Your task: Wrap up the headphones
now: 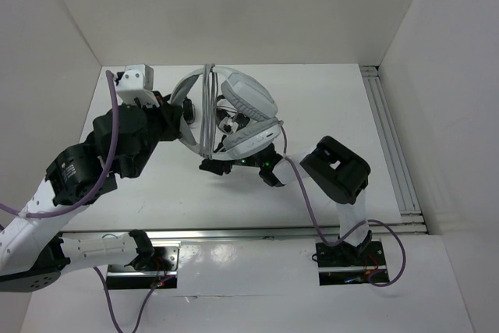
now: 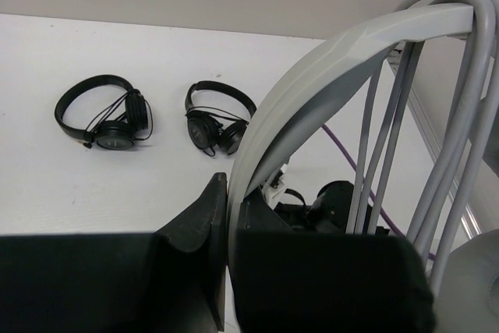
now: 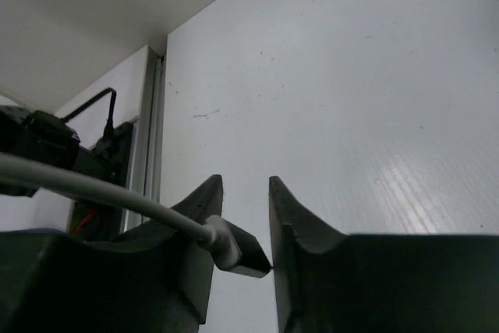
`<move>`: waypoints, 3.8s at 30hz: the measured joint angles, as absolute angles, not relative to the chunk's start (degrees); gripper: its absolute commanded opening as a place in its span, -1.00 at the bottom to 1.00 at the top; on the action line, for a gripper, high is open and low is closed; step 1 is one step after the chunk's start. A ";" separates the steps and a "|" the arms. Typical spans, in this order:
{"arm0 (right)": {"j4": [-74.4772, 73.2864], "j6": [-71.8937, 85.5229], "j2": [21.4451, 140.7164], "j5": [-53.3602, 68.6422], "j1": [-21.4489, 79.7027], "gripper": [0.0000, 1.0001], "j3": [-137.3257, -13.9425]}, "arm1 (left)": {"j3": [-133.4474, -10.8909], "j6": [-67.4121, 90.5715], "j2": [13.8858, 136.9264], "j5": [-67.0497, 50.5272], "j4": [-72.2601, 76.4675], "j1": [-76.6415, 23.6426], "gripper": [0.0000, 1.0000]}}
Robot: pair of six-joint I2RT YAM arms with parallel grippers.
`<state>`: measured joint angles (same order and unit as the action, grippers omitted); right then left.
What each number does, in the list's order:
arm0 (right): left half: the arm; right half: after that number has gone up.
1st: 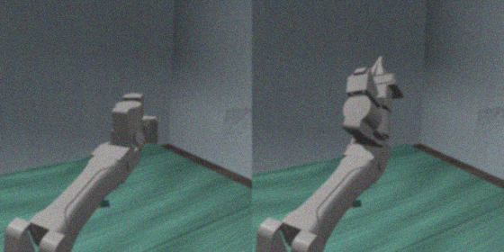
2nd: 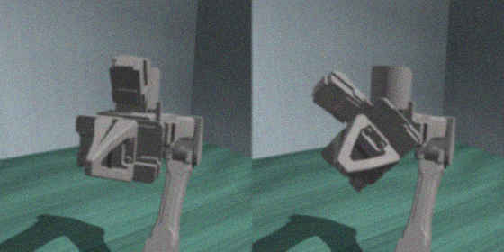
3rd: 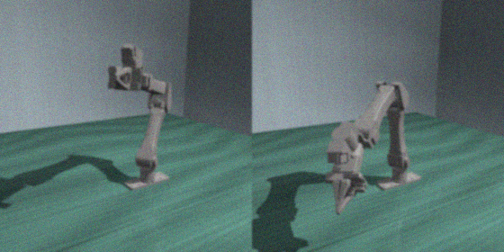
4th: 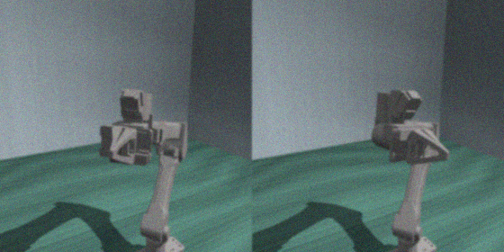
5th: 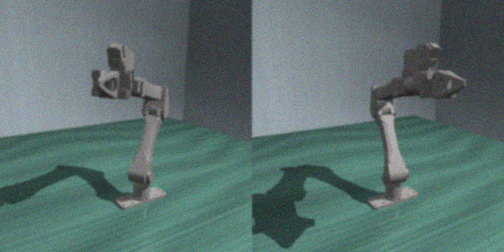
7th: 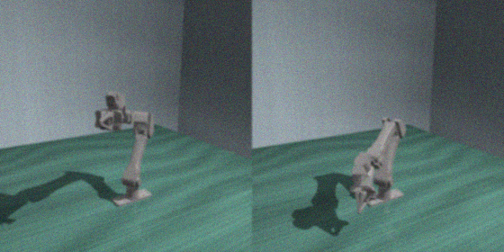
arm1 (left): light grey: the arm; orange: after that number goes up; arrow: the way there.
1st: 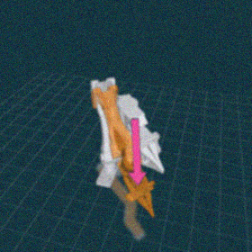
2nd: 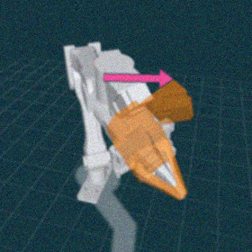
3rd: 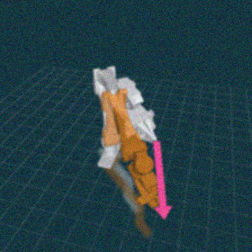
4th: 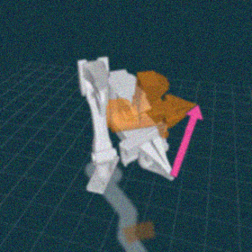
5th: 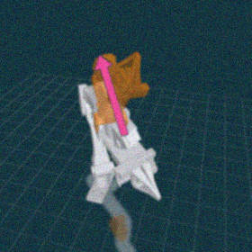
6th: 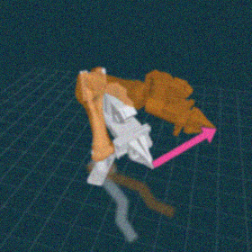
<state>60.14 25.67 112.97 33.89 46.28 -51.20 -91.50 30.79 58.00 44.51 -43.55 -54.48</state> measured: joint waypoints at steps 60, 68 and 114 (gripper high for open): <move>-10.00 -20.69 78.08 -46.02 82.26 -1.00 -55.22 | -43.05 21.30 61.36 15.46 -24.71 -49.30 -1.00; 1.10 -28.77 77.89 -53.17 81.23 -0.87 -50.17 | -47.16 21.30 61.08 17.04 -30.94 -51.03 -1.00; -19.29 -17.19 79.37 -14.09 58.06 0.97 -65.47 | -59.88 6.92 63.92 1.56 -48.16 -31.14 -1.00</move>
<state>-19.29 -17.19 79.37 -14.09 58.06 -65.47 -59.88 6.92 63.92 1.56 -48.16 -31.14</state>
